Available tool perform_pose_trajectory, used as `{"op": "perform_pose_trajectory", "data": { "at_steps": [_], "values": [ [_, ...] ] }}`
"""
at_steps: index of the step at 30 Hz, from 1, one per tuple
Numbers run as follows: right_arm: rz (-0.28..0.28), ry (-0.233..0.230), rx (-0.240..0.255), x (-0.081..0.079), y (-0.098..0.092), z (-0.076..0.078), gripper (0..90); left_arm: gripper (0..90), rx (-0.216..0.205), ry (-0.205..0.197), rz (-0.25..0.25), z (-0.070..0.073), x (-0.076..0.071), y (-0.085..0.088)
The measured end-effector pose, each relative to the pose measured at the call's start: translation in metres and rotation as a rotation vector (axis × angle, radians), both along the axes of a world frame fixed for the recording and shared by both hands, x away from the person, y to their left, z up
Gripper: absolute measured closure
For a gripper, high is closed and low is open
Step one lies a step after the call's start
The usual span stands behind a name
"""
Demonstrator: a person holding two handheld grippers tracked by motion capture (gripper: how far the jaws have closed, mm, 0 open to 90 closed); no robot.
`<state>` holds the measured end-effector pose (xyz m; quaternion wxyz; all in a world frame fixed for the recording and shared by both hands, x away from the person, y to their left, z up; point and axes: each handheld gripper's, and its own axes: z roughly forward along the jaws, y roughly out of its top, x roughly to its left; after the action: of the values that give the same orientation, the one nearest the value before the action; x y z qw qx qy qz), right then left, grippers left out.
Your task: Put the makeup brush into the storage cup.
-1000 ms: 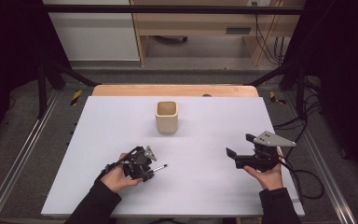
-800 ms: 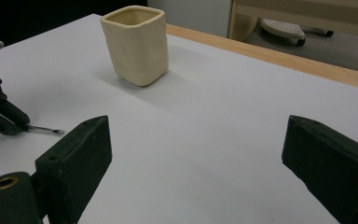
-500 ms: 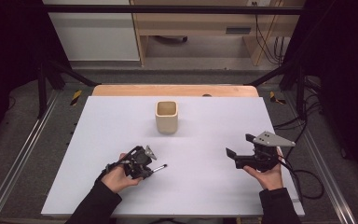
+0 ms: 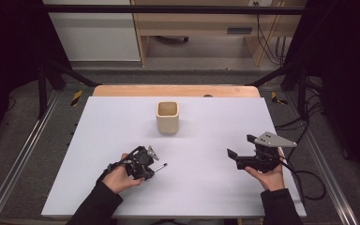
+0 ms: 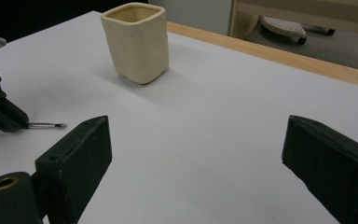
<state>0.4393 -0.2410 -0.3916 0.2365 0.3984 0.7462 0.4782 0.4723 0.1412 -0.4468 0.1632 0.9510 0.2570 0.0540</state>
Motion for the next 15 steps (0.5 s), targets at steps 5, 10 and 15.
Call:
{"op": "perform_pose_trajectory", "data": {
  "at_steps": [5,10,15],
  "values": [
    [0.002,0.002,-0.002,0.0001,0.0002,-0.0002,8.6,79.9,0.019,0.019,0.002,0.0005,0.0023,-0.0033],
    [0.002,0.002,0.0,-0.0001,0.0002,-0.0001,8.5,82.1,0.017,0.025,0.007,0.0003,0.0025,-0.0033],
    [0.002,0.003,0.0,-0.0003,-0.0003,0.0003,8.5,83.5,0.019,0.02,0.0,-0.0001,0.0015,-0.0034]
  ]
}}
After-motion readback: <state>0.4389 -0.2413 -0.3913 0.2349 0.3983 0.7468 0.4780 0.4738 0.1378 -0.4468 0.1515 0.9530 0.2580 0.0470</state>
